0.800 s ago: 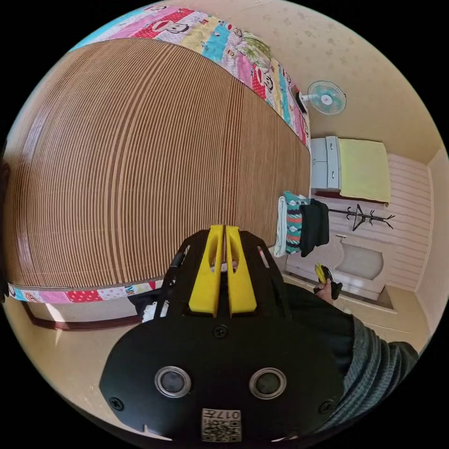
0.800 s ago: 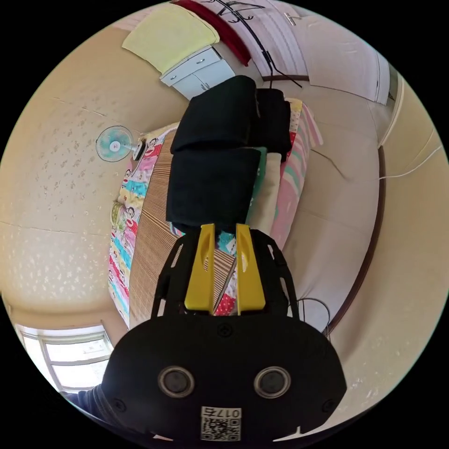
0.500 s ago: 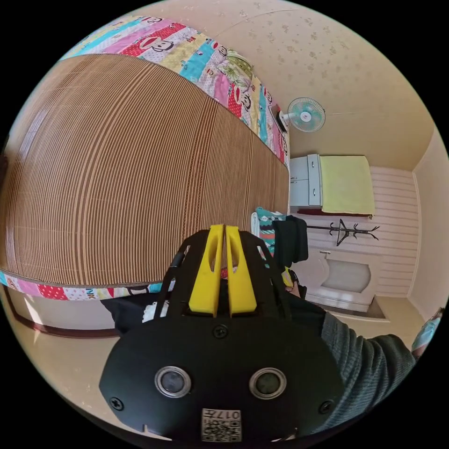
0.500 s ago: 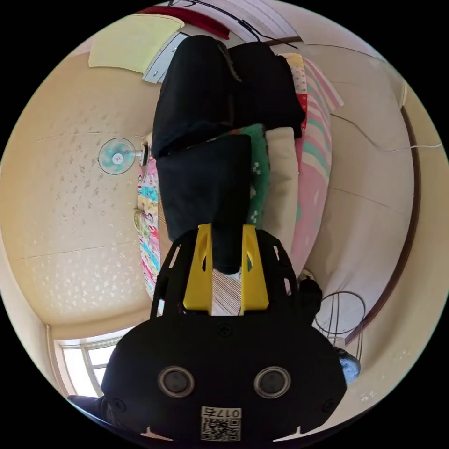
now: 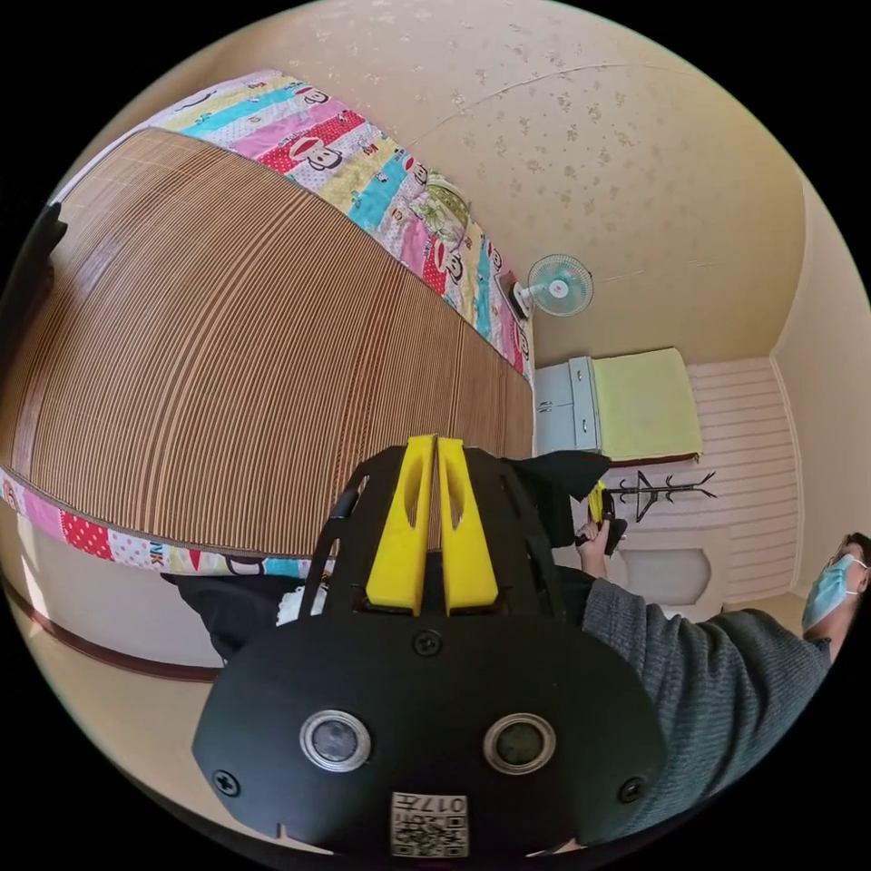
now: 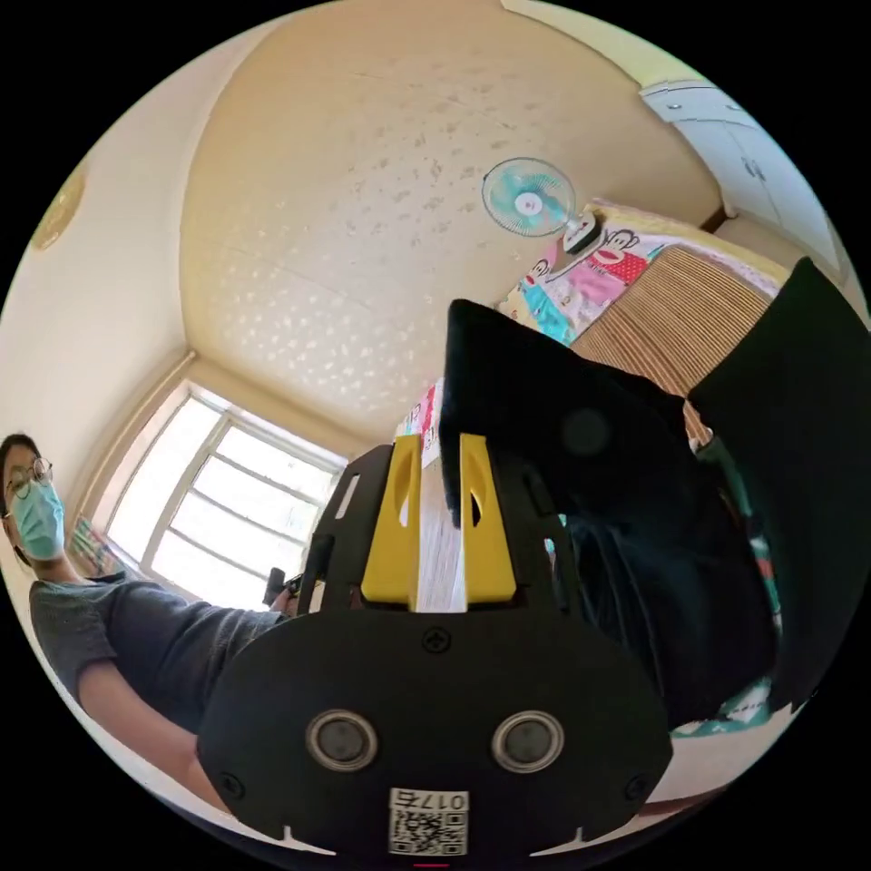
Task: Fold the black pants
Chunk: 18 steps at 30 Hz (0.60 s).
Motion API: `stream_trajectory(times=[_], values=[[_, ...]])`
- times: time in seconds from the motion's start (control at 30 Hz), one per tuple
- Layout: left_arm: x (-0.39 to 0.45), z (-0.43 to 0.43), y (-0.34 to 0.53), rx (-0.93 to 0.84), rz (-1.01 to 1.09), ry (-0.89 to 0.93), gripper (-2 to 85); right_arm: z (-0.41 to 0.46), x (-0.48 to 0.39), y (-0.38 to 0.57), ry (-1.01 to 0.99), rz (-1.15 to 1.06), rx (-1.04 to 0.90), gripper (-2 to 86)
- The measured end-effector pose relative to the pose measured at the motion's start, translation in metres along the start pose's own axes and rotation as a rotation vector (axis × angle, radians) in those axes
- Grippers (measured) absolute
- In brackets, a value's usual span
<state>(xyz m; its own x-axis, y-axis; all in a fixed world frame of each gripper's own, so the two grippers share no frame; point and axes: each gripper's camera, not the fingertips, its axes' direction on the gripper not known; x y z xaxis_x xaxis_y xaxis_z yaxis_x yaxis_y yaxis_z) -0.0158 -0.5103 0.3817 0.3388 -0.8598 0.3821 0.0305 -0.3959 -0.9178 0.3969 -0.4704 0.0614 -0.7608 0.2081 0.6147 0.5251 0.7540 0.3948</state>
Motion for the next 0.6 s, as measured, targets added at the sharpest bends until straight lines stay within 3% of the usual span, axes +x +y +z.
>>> stream_trajectory(times=[0.07,0.13,0.27,0.37,0.6], values=[[0.001,0.015,0.004,0.024,-0.018,0.031,-1.0,-0.004,-0.003,0.005,0.150,0.039,0.020,4.9],[0.004,0.026,0.007,0.044,-0.009,0.050,-1.0,-0.021,0.010,0.037,0.390,0.217,0.096,5.4],[0.006,0.055,0.018,0.040,-0.010,0.029,-1.0,-0.042,0.044,0.112,0.640,0.564,0.138,7.3],[0.005,0.077,0.025,0.006,-0.020,0.019,-1.0,-0.048,0.053,0.164,0.640,0.671,0.136,8.2],[0.023,0.137,0.025,-0.094,0.019,-0.019,-1.0,-0.014,0.069,0.209,0.359,0.703,0.161,6.6]])
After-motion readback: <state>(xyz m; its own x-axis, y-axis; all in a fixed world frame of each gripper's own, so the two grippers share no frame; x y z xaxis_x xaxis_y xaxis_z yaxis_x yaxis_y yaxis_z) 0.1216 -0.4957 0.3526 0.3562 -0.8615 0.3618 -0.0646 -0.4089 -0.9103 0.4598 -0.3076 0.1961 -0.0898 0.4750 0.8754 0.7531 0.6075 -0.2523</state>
